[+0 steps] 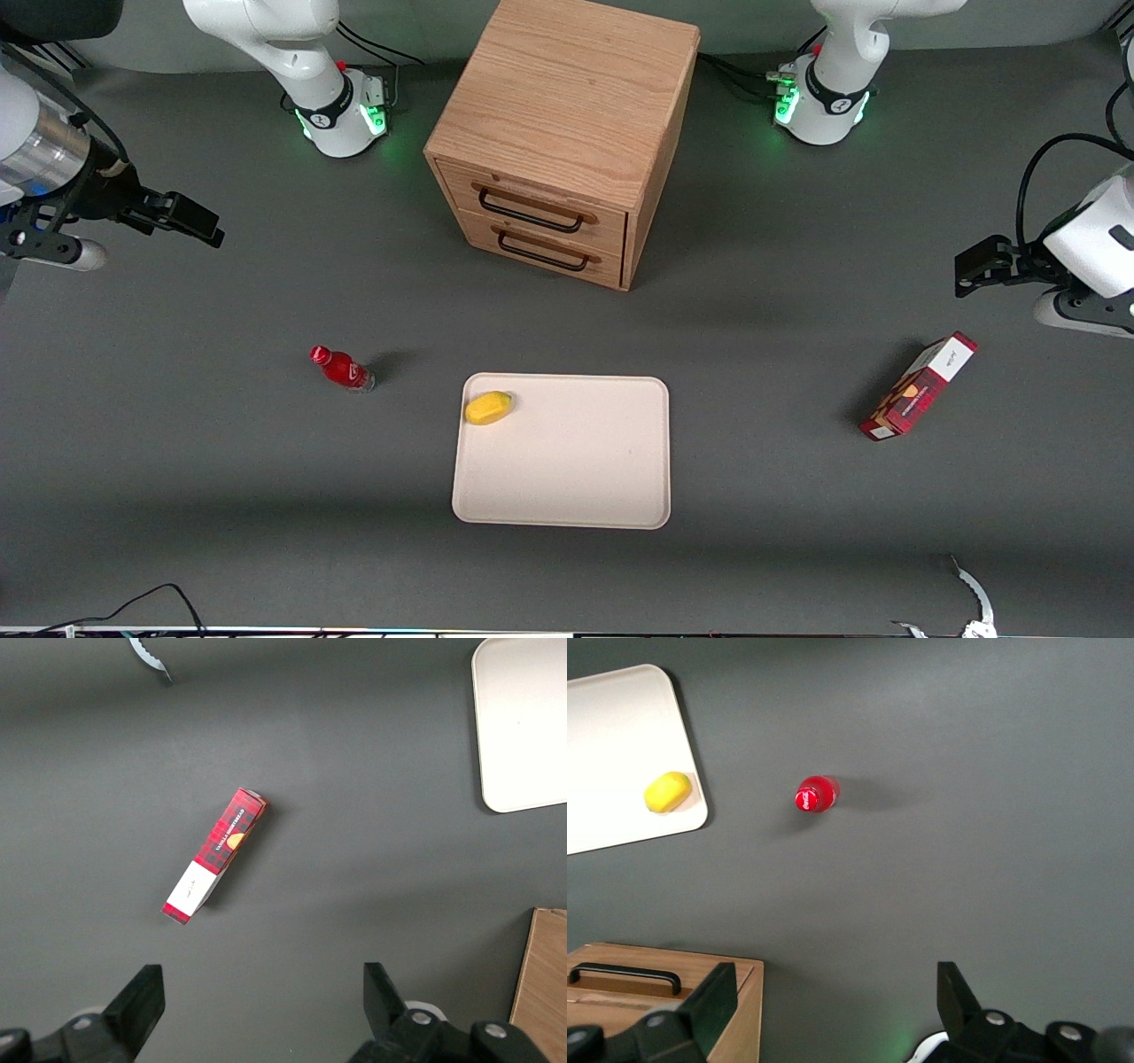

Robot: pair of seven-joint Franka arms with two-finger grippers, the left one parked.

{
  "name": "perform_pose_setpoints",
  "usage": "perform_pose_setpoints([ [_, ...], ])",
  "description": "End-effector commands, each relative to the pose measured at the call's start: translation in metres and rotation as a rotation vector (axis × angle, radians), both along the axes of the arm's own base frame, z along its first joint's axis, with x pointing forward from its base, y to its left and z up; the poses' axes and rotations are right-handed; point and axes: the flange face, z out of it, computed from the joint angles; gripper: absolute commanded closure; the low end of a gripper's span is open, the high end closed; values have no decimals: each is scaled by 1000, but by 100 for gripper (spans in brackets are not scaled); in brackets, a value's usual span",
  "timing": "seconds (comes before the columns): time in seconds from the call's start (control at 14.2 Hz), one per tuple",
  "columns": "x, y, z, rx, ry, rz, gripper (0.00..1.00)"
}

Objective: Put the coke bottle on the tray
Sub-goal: 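Move the right gripper toward the small red bottle on the table, then lower the open right gripper around the red bottle and close it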

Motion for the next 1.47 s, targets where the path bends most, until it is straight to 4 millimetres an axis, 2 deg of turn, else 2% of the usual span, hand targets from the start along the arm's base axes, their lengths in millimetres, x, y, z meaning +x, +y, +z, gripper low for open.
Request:
perform_pose_setpoints([
  [0.0,1,0,6,33,28,2,0],
  [0.14,1,0,2,32,50,4,0],
  [0.35,13,0,-24,37,69,-1,0],
  [0.42,21,0,-41,40,58,-5,0],
  [0.56,37,14,-89,45,34,-4,0],
  [0.77,59,17,-164,53,-18,-40,0],
  [0.84,62,23,-193,54,-27,-62,0],
  [0.98,63,30,-238,51,-73,-82,0],
  [1.19,65,30,-283,56,-108,-97,0],
  [1.4,60,39,-304,50,-107,-109,0],
])
